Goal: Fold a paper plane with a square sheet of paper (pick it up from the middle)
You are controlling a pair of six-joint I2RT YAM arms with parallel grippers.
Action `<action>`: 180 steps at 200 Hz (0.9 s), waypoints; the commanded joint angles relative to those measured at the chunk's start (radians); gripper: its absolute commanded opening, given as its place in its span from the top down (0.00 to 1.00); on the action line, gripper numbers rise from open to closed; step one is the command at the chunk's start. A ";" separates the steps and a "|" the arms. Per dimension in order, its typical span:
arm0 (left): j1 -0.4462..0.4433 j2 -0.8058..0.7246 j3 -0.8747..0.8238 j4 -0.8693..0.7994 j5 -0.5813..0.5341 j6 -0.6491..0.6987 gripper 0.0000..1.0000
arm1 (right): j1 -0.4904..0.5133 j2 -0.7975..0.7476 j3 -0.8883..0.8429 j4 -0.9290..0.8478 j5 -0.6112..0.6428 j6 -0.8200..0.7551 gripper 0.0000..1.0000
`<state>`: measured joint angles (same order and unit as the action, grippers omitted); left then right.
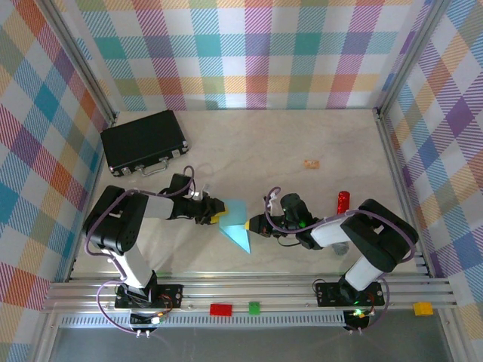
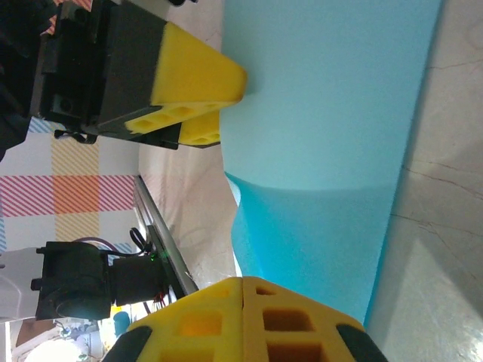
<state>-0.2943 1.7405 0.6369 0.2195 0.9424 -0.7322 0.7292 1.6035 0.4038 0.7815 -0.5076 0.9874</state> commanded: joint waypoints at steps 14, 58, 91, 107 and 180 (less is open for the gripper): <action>-0.011 0.009 -0.005 0.113 0.043 -0.048 0.81 | -0.013 0.015 -0.013 0.020 -0.017 0.007 0.93; -0.010 -0.087 -0.056 0.107 -0.081 -0.080 0.97 | -0.013 -0.123 0.049 -0.309 0.063 -0.092 0.64; -0.011 -0.180 -0.118 0.127 -0.190 -0.136 1.00 | -0.008 -0.289 0.139 -0.710 0.303 -0.200 0.60; -0.011 -0.242 -0.155 0.126 -0.252 -0.166 1.00 | -0.001 -0.341 0.164 -0.788 0.398 -0.240 0.60; -0.034 -0.461 -0.234 0.040 -0.388 -0.184 0.92 | 0.206 -0.418 0.169 -0.643 0.702 -0.606 0.64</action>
<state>-0.3099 1.3125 0.4042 0.3058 0.5873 -0.9237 0.8207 1.1889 0.5842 0.0326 0.0574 0.6247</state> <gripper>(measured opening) 0.063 0.369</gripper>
